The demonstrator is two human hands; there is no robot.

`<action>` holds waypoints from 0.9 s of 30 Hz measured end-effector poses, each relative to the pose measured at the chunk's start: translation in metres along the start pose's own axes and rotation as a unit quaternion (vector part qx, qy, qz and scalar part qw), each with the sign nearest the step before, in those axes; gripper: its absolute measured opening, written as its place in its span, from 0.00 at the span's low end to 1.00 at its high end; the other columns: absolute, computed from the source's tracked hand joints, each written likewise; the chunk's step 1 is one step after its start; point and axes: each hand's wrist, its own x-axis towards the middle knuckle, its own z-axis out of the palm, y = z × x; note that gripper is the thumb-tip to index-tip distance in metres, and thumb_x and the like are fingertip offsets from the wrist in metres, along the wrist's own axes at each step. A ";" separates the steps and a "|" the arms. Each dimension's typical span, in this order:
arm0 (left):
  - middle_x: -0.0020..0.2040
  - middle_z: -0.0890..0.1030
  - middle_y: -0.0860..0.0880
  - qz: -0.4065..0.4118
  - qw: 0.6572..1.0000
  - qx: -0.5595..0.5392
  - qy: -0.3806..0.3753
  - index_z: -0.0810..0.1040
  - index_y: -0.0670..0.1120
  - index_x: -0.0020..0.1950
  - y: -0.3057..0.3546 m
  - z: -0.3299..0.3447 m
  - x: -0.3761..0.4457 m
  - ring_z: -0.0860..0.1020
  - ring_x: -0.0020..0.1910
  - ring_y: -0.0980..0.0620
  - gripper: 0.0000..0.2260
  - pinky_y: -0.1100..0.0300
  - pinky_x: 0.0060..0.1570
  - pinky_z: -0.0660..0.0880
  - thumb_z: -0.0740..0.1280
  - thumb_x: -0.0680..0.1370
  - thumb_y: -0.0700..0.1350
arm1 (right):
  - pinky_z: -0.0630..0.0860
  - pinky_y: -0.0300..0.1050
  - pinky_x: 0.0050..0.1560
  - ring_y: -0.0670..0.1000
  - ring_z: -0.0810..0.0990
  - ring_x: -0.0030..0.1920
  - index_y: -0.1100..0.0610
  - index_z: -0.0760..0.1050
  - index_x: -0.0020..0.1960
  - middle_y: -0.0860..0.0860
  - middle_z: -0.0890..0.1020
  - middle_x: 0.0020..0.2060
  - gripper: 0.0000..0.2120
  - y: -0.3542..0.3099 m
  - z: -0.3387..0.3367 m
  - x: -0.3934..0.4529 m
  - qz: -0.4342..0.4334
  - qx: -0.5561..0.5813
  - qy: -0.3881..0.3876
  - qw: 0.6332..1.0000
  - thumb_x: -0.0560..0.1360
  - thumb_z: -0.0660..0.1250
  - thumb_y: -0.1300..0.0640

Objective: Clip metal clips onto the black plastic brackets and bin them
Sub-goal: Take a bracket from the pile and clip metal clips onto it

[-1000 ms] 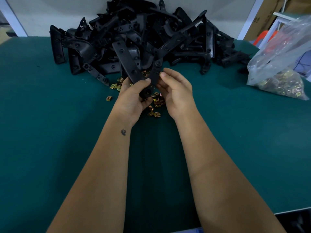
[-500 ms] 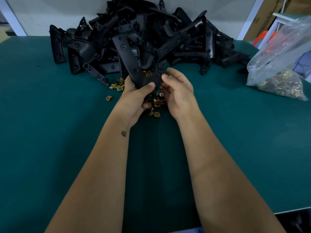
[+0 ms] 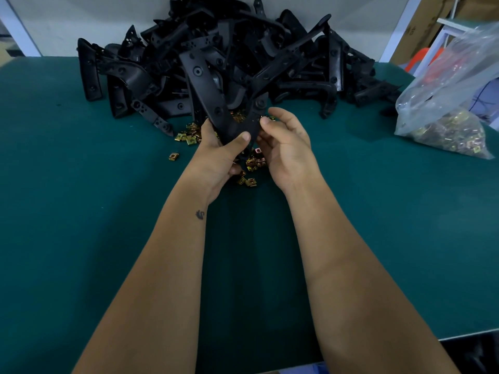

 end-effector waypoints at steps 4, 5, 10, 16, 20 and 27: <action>0.51 0.81 0.57 0.004 1.000 0.015 -0.015 0.66 0.54 0.69 0.001 -0.001 -0.001 0.76 0.38 0.62 0.20 0.65 0.29 0.68 0.68 0.80 0.43 | 0.77 0.41 0.45 0.47 0.79 0.36 0.56 0.73 0.44 0.51 0.80 0.37 0.09 0.001 0.000 -0.001 0.023 0.020 -0.012 0.999 0.77 0.65 0.70; 0.52 0.80 0.56 0.006 0.999 0.028 -0.019 0.66 0.54 0.69 0.002 -0.001 -0.001 0.76 0.40 0.60 0.20 0.65 0.29 0.68 0.68 0.80 0.43 | 0.77 0.42 0.44 0.47 0.80 0.35 0.56 0.72 0.43 0.51 0.81 0.36 0.10 0.001 0.000 -0.001 0.030 0.026 -0.017 0.999 0.77 0.66 0.69; 0.55 0.80 0.55 0.008 0.999 0.047 -0.020 0.65 0.54 0.69 0.001 -0.001 -0.001 0.77 0.45 0.58 0.21 0.66 0.30 0.70 0.68 0.80 0.44 | 0.79 0.40 0.40 0.46 0.81 0.34 0.57 0.72 0.43 0.52 0.82 0.36 0.09 0.000 0.000 -0.001 0.040 0.034 -0.015 0.999 0.77 0.66 0.69; 0.52 0.82 0.55 -0.016 0.996 -0.087 -0.010 0.65 0.49 0.71 0.002 0.006 -0.002 0.81 0.43 0.60 0.22 0.65 0.31 0.71 0.67 0.80 0.38 | 0.78 0.46 0.51 0.49 0.81 0.40 0.58 0.75 0.45 0.53 0.82 0.40 0.03 0.004 0.005 0.001 0.030 0.025 -0.007 0.999 0.78 0.67 0.62; 0.50 0.79 0.51 -0.038 0.982 -0.183 -0.007 0.67 0.44 0.70 0.004 0.010 -0.002 0.77 0.38 0.58 0.18 0.66 0.28 0.68 0.64 0.81 0.37 | 0.80 0.44 0.48 0.51 0.82 0.41 0.62 0.77 0.54 0.54 0.83 0.40 0.15 0.004 0.005 0.002 0.048 0.058 0.008 0.997 0.83 0.60 0.50; 0.43 0.75 0.49 -0.001 0.953 -0.295 0.064 0.68 0.44 0.53 0.015 -0.012 -0.002 0.71 0.34 0.56 0.07 0.66 0.29 0.67 0.65 0.80 0.38 | 0.77 0.41 0.41 0.47 0.79 0.36 0.57 0.80 0.46 0.50 0.82 0.36 0.08 0.003 0.002 0.001 -0.052 -0.211 0.109 0.970 0.80 0.62 0.59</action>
